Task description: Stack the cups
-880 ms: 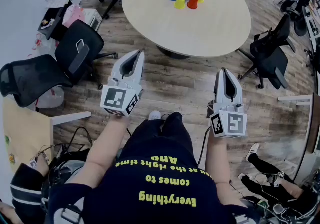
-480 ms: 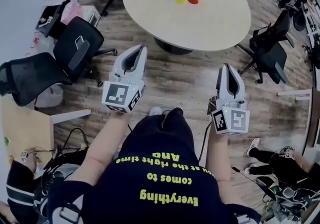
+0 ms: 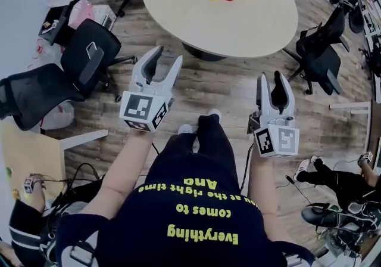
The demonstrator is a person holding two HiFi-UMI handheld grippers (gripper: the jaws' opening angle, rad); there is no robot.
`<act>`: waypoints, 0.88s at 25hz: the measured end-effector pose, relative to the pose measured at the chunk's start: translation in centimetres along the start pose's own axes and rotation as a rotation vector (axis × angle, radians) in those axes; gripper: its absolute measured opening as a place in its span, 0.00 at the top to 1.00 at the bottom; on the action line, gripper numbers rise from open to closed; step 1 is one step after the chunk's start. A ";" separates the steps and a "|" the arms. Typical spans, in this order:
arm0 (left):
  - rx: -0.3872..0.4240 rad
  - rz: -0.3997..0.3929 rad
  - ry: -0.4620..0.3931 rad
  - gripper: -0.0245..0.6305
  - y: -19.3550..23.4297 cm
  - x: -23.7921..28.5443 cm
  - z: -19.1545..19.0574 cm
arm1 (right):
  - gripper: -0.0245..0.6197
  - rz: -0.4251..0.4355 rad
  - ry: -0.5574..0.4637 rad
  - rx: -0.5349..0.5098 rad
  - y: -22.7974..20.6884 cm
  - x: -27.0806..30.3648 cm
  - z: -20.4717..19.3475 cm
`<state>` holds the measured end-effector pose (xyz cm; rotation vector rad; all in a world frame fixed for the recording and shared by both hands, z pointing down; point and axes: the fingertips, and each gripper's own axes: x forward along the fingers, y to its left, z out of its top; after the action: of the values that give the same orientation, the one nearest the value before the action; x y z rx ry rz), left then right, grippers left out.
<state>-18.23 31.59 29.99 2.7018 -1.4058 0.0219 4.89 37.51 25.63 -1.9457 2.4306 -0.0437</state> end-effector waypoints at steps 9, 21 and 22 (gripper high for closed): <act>0.004 0.058 -0.007 0.54 1.6 6.7 1.1 | 0.60 0.037 0.028 0.015 -5.1 6.4 -1.0; 0.022 0.224 -0.039 0.52 3.4 17.1 3.9 | 0.54 0.216 0.020 0.019 -12.9 17.6 0.5; 0.025 0.236 -0.042 0.52 3.6 17.9 4.3 | 0.54 0.223 0.020 0.024 -13.5 18.5 0.6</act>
<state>-11.04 14.56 27.01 2.5539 -1.7399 -0.0005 14.07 16.50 25.51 -1.6603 2.6301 -0.0870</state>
